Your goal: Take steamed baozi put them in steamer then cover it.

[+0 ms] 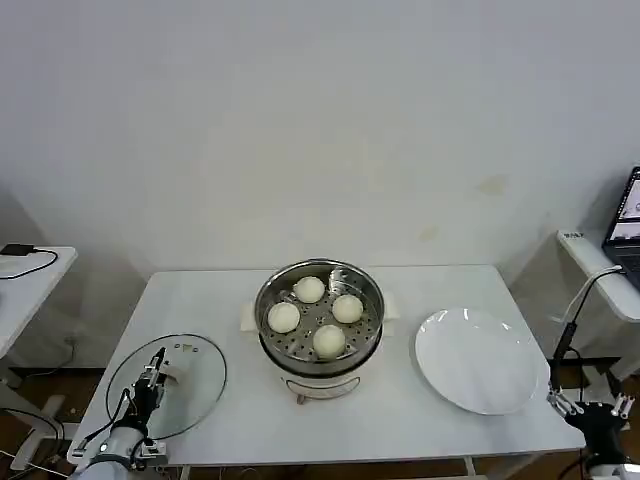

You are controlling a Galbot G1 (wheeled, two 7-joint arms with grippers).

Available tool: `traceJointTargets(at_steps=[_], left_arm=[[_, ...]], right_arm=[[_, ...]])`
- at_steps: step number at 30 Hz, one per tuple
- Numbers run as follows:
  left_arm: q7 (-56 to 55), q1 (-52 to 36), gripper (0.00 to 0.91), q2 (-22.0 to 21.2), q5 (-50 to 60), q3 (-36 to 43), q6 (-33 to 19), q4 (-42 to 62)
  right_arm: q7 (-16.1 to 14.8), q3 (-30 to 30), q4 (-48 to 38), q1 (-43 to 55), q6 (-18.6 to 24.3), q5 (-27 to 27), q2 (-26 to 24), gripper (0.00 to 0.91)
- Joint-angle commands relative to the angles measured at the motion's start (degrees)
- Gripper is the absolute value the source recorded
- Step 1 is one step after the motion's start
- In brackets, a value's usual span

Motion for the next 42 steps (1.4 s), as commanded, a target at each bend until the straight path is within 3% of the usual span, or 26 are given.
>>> traceJointTargets(at_steps=[1, 12, 20, 29, 35, 38, 42], left_arm=[[-2.62, 0.17, 0.0, -0.62, 0.35, -0.66, -0.96, -1.12], [-6.66, 3.18, 0.0, -2.52, -2.58, -2.98, -0.39, -8.09], [0.66, 3.69, 0.0, -0.92, -10.82, -2.73, 13.37, -20.98], [10.14, -3.17, 0.0, 1.38, -17.48, 0.85, 30.49, -30.09], [15.04, -8.89, 0.0, 4.49, -15.81, 4.86, 36.58, -31.83], [15.39, -13.45, 0.0, 7.78, -16.49, 9.63, 39.72, -29.84], [15.54, -21.22, 0.0, 8.76, -16.93, 18.04, 43.2, -26.25]], right_arm=[[0.08, -0.07, -0.24, 0.12, 0.31, -0.37, -0.02, 0.907], [0.24, -1.01, -0.09, 0.14, 1.23, -1.87, 0.19, 0.907], [-0.81, -2.06, -0.16, 0.13, 1.85, -4.19, 0.5, 0.907], [-1.01, -4.69, 0.79, 0.44, 0.86, -5.8, 1.19, 0.907], [0.12, -8.12, 1.63, 0.88, -1.0, -9.57, 3.6, 0.907], [1.32, -9.39, 2.09, 1.16, -2.15, -12.13, 4.98, 0.907], [2.93, -10.43, 1.56, 1.63, -3.52, -13.0, 5.31, 0.907]])
